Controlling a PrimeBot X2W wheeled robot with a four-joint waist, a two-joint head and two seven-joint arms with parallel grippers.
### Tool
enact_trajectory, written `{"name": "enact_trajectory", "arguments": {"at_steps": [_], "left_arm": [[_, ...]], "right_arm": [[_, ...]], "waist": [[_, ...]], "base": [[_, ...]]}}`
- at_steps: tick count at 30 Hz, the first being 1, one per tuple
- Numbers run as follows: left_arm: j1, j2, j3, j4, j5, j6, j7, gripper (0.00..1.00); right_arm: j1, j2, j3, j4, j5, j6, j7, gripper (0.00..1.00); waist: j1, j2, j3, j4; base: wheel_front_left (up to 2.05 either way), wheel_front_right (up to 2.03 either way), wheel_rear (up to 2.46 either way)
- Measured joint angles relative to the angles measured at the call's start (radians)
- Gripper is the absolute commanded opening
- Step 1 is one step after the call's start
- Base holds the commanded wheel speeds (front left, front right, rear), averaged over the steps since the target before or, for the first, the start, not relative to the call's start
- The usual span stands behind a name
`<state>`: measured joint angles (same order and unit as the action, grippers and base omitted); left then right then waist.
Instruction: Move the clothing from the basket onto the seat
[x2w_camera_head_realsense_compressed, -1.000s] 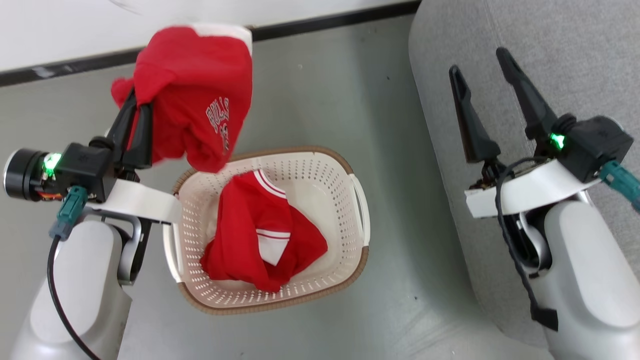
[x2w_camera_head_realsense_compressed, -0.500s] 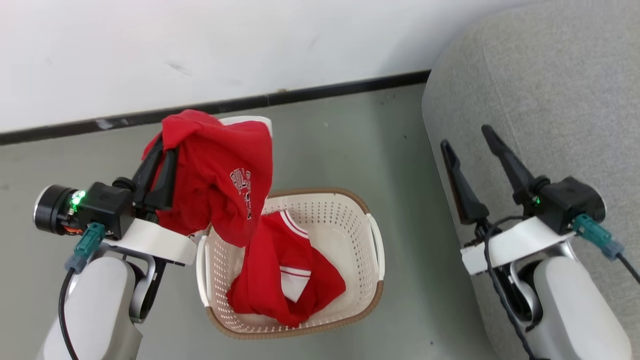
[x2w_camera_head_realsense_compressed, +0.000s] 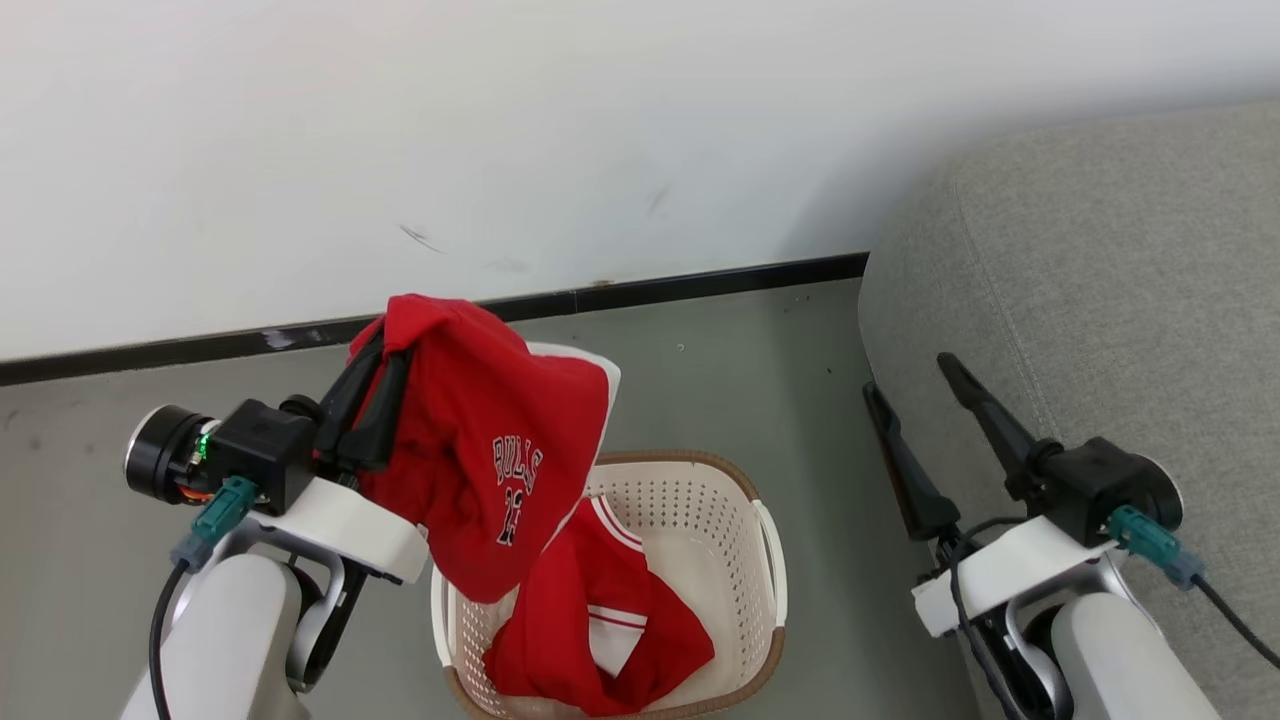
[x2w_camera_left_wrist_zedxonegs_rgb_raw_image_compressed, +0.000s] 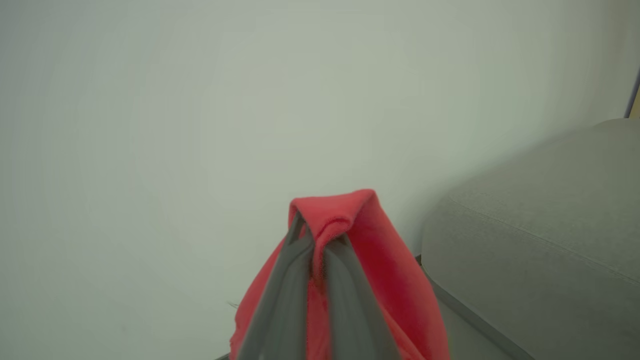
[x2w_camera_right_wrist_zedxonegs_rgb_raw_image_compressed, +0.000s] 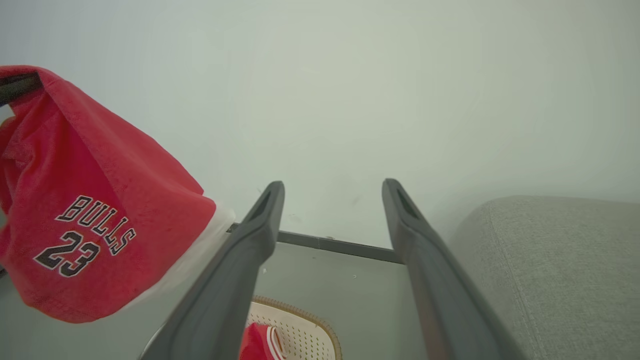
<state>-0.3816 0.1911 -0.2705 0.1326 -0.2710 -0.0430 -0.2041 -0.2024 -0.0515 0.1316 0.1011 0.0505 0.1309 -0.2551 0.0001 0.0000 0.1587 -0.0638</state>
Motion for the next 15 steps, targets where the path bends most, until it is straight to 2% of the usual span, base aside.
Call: {"name": "enact_trajectory", "arguments": {"at_steps": [15], "left_arm": [[0.025,-0.025,-0.071,-0.055,-0.011,-0.032,0.051,0.0]], "right_arm": [[0.082,-0.069,0.146,0.021,0.026,0.0,0.0,1.0]], "waist": [[0.0,0.0,-0.12,0.026]], "base": [[0.0,0.0,0.0]]}}
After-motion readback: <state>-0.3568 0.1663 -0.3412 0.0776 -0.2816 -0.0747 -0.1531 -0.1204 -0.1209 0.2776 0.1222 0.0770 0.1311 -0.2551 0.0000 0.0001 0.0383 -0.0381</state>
